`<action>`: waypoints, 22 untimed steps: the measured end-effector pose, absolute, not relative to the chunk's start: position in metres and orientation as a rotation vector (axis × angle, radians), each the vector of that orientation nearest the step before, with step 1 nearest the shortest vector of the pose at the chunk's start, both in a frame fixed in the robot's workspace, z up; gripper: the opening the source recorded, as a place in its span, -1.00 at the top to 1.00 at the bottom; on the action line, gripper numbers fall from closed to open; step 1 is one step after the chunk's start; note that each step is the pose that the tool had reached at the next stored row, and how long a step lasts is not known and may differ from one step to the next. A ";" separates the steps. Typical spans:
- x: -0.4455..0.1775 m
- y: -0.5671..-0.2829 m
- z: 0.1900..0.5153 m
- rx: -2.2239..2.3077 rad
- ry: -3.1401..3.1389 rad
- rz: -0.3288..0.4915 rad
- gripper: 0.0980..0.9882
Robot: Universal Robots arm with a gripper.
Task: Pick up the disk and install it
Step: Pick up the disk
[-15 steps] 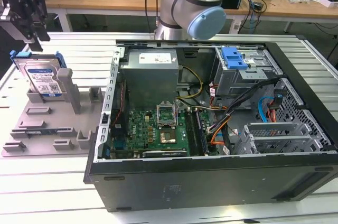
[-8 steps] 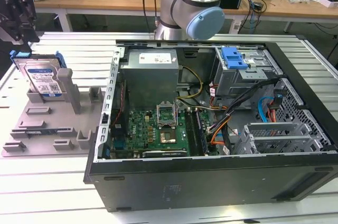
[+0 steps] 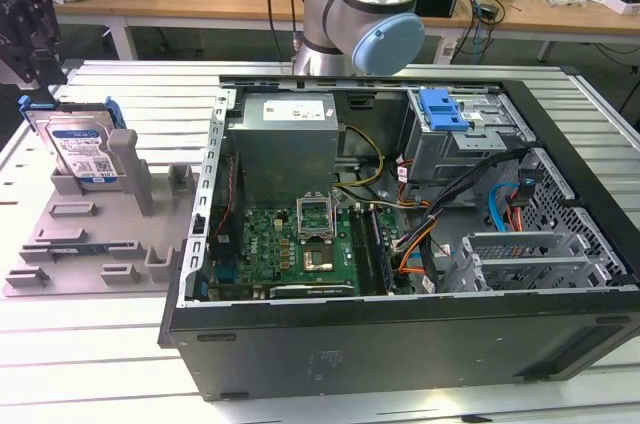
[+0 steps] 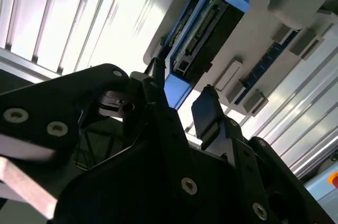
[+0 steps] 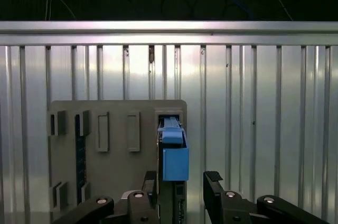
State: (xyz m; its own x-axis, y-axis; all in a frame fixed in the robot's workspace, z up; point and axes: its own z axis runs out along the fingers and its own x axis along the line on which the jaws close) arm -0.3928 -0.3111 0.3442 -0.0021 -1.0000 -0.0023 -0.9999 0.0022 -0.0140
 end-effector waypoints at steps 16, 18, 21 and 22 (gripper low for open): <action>-0.393 -0.318 0.331 -2.223 2.223 0.006 0.14; -0.393 -0.318 0.330 -2.224 2.222 0.007 0.14; -0.394 -0.318 0.327 -2.229 2.219 0.009 0.14; -0.394 -0.317 0.327 -2.231 2.217 0.009 0.14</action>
